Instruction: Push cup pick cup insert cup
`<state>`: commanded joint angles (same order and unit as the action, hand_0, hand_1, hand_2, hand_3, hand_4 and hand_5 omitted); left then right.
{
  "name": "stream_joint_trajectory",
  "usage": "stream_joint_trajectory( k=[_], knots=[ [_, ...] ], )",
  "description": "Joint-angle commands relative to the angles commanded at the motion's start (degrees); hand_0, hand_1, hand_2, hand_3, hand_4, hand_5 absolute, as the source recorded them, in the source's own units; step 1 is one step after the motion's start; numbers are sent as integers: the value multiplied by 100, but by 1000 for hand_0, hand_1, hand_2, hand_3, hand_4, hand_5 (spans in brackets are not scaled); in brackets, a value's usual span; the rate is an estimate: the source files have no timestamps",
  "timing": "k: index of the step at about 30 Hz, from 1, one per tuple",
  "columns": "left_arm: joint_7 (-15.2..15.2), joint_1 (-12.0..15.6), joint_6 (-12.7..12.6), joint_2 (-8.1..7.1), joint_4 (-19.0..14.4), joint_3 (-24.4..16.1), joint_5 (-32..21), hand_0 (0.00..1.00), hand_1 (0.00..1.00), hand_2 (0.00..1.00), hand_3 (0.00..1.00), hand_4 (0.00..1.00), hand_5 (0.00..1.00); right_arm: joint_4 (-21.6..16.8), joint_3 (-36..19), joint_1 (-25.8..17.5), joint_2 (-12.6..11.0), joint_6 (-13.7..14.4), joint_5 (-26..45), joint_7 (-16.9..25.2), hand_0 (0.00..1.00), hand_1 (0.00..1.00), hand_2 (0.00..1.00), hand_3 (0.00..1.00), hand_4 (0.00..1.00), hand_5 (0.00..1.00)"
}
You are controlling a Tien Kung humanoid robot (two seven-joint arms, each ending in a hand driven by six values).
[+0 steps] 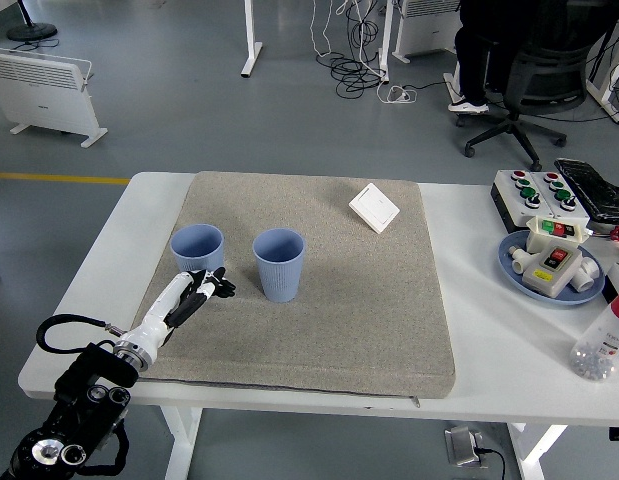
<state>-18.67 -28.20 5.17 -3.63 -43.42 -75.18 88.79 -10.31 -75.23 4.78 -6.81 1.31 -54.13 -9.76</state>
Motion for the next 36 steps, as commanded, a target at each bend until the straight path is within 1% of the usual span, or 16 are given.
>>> stream_joint_trajectory(
  k=[2,6,10,15,17,25,31,36],
  knots=[
    [-21,-57,-2,2,88,21,-7,772,626,547,514,596,998,0,10,2,1,-1,1,-3,755,633,659,558,76,477],
    [-64,-186,-6,-53,237,187,-30,772,626,547,514,596,998,0,40,11,-5,-5,-17,-12,755,633,659,558,76,477],
    [-116,-357,-21,-76,421,223,-43,770,621,545,513,594,998,0,65,26,-9,-8,-35,-21,754,633,659,558,76,478],
    [-117,-506,10,-111,610,312,-76,769,622,541,510,589,998,0,100,29,-10,-7,-13,-28,755,633,658,558,76,478],
    [-121,-601,24,-104,767,353,-72,769,622,541,510,589,998,0,114,25,-11,-6,-20,-34,755,633,658,558,76,478],
    [-182,-854,28,-66,1197,470,-65,774,619,539,508,582,998,0,163,7,-11,-5,-8,-44,755,633,658,558,75,478],
    [-240,-1019,12,-61,1405,501,-24,776,618,537,507,581,998,0,210,-3,-10,-8,13,-47,755,633,658,558,75,477],
    [-274,-1143,21,-28,1567,345,76,776,618,537,507,581,998,0,249,-3,-10,-11,21,-47,755,633,658,558,75,477]
  ],
)
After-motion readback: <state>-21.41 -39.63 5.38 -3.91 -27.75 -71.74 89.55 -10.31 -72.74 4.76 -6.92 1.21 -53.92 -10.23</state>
